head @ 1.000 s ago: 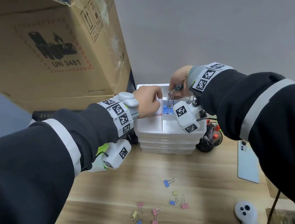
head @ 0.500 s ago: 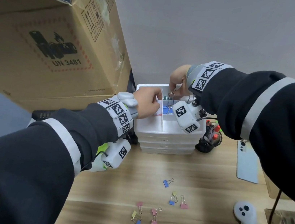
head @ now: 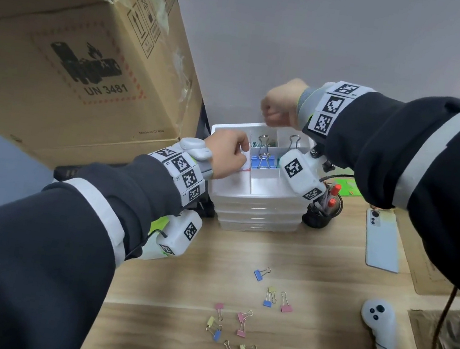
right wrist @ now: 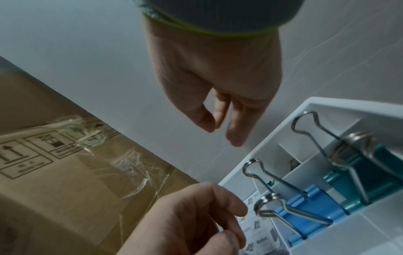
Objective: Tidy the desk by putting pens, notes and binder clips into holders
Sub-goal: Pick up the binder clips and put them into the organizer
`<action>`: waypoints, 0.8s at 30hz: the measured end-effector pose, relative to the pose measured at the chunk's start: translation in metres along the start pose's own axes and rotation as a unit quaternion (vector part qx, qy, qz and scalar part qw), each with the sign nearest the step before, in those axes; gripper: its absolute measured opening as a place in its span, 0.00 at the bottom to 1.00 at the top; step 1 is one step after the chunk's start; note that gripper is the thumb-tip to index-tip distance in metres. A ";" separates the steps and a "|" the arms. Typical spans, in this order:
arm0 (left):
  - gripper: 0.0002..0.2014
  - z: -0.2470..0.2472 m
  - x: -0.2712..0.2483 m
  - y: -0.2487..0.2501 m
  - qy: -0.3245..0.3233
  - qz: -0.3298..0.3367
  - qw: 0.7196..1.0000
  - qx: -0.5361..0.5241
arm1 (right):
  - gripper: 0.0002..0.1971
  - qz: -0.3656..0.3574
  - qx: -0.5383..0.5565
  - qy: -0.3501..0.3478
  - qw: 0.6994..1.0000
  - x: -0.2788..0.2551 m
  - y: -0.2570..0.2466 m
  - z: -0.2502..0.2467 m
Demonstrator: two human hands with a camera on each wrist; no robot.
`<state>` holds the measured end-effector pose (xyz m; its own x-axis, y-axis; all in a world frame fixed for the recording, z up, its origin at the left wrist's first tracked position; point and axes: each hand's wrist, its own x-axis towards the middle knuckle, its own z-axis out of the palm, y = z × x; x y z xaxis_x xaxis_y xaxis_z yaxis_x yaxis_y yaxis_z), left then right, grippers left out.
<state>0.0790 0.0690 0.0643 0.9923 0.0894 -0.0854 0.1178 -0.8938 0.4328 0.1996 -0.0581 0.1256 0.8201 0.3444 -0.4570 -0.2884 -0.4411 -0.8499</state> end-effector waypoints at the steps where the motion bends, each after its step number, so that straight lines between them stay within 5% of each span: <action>1: 0.13 -0.001 -0.003 0.002 0.000 0.000 1.000 0.001 | 0.05 -0.006 0.038 0.007 0.999 -0.004 -0.002 0.002; 5: 0.10 -0.002 -0.023 0.008 0.011 0.011 1.000 0.011 | 0.13 -0.043 0.145 0.014 0.988 -0.031 0.005 0.005; 13: 0.05 0.015 -0.067 0.008 0.028 0.063 0.997 -0.024 | 0.04 0.016 0.055 -0.249 0.967 -0.089 0.061 0.007; 17: 0.05 0.036 -0.090 0.001 0.070 0.103 0.992 0.013 | 0.05 0.030 0.022 -0.316 0.948 -0.094 0.105 0.012; 24: 0.13 0.111 -0.146 -0.036 -0.045 0.120 0.989 0.077 | 0.03 0.109 -0.031 -0.328 0.938 -0.090 0.198 0.036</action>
<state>-0.0739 0.0389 -0.0386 0.9828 -0.1663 -0.0801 -0.1342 -0.9417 0.3086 0.0511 -0.1459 -0.0110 0.2580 0.6676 -0.6983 -0.3668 -0.6010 -0.7101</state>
